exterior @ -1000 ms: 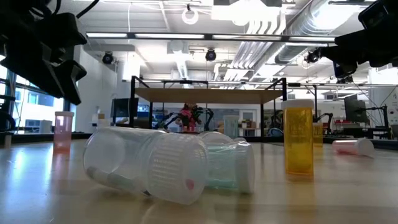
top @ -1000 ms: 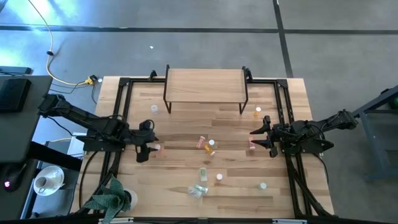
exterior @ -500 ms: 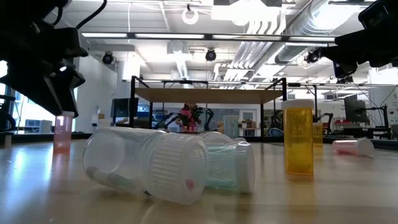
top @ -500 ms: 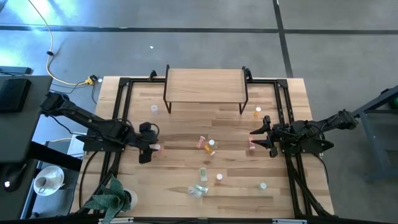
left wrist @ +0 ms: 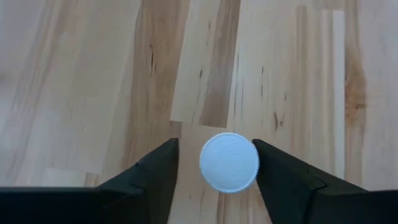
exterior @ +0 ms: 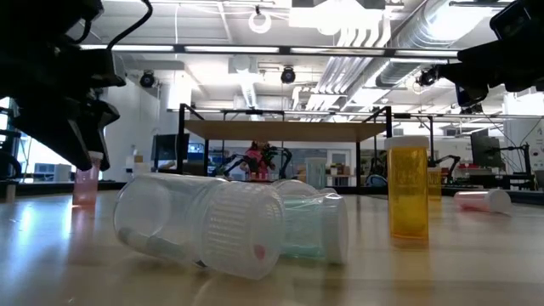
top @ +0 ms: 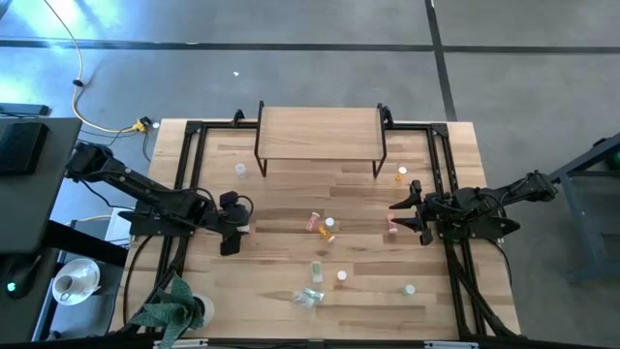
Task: Pick and place medicine bottles onto shelf by color
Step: Put the left pink pill bottle on the shelf
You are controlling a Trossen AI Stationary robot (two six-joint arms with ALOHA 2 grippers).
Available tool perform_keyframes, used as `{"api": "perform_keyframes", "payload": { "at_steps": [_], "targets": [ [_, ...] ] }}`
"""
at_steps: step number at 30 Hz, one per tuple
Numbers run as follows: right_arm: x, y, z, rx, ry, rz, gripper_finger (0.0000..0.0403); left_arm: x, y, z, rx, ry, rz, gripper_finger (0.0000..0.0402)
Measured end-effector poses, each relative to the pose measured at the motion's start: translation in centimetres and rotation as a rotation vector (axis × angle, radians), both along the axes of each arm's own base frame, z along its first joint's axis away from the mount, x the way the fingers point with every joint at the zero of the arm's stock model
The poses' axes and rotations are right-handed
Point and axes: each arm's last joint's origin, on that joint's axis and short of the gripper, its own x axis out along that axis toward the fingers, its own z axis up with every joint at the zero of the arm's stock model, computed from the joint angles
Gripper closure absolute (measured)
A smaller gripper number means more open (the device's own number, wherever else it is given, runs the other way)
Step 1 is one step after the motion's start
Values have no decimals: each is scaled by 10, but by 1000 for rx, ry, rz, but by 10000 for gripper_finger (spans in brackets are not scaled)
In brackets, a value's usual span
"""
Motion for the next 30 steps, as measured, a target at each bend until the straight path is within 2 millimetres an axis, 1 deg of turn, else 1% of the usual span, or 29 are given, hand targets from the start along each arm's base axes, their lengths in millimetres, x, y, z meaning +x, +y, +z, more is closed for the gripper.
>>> {"api": "perform_keyframes", "payload": {
  "at_steps": [6,9,12,16,19,21,23,26,30],
  "targets": [
    [0,0,0,0,0,0,240,1,0,-1,2,6,-1,278],
    [0,0,0,0,0,0,240,2,-1,0,-2,-15,-2,299],
    [0,0,0,0,0,1,240,5,-1,1,-6,-40,-4,305],
    [0,0,0,0,0,0,240,9,0,7,8,-70,-26,295],
    [0,0,0,0,0,0,240,20,5,24,26,-119,-25,291],
    [0,0,0,0,0,0,240,28,10,40,54,-156,-32,292],
    [0,0,0,0,0,0,240,37,17,59,94,-204,-45,295],
    [0,0,0,0,0,0,240,46,34,90,173,-245,-44,300],
    [0,0,0,0,0,0,240,50,63,132,298,-287,9,299]
  ]
}}
